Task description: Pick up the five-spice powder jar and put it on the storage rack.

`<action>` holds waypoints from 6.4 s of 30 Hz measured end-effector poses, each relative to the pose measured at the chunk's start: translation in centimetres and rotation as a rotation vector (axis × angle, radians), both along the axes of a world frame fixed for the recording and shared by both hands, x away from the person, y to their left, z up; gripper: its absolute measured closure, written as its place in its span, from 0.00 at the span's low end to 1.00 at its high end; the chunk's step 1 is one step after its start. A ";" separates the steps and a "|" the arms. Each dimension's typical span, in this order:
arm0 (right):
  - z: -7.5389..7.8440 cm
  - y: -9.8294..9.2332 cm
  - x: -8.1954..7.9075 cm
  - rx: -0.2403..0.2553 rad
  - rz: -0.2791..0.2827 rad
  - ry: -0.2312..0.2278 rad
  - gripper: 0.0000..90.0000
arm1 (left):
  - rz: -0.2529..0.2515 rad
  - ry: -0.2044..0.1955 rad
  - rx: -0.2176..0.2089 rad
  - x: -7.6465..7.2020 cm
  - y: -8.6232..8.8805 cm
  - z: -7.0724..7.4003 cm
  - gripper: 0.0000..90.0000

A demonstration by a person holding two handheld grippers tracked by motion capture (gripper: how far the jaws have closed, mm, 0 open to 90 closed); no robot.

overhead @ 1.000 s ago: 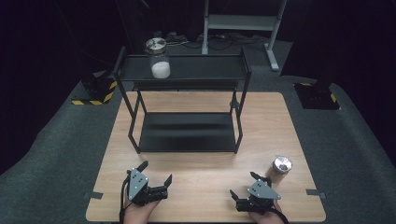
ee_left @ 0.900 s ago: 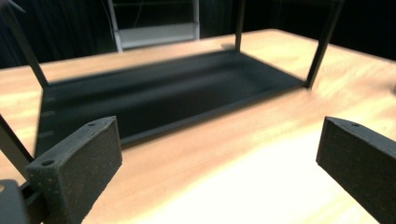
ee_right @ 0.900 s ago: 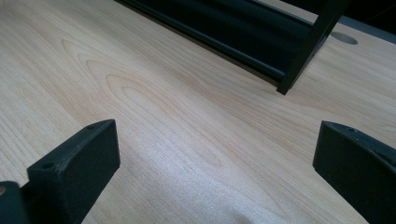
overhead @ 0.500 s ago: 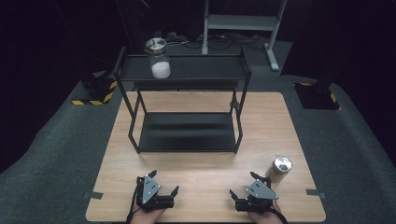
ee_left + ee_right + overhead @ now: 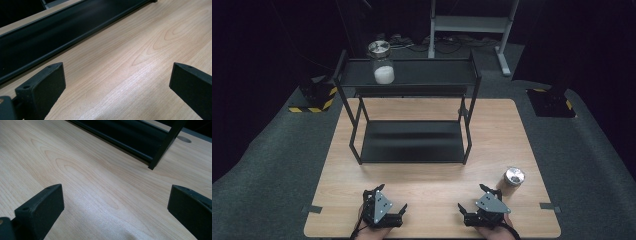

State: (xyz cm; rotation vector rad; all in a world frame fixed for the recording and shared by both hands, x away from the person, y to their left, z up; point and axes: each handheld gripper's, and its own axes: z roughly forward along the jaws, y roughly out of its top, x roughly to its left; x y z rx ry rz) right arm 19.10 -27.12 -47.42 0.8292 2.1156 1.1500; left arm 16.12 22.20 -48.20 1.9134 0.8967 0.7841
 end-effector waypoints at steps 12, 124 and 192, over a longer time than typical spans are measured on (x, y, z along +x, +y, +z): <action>0.2 -0.3 -0.7 0.019 -0.019 -0.039 0.00 | -0.009 -0.002 0.008 -0.1 0.0 0.0 0.01; -1.3 -9.5 0.1 0.305 -0.298 -0.108 0.34 | -0.027 -0.030 -0.010 -0.4 0.5 -0.4 0.01; 10.0 3.0 5.5 0.437 0.004 -0.188 0.35 | -0.052 -0.032 0.003 -0.4 0.6 -0.3 0.01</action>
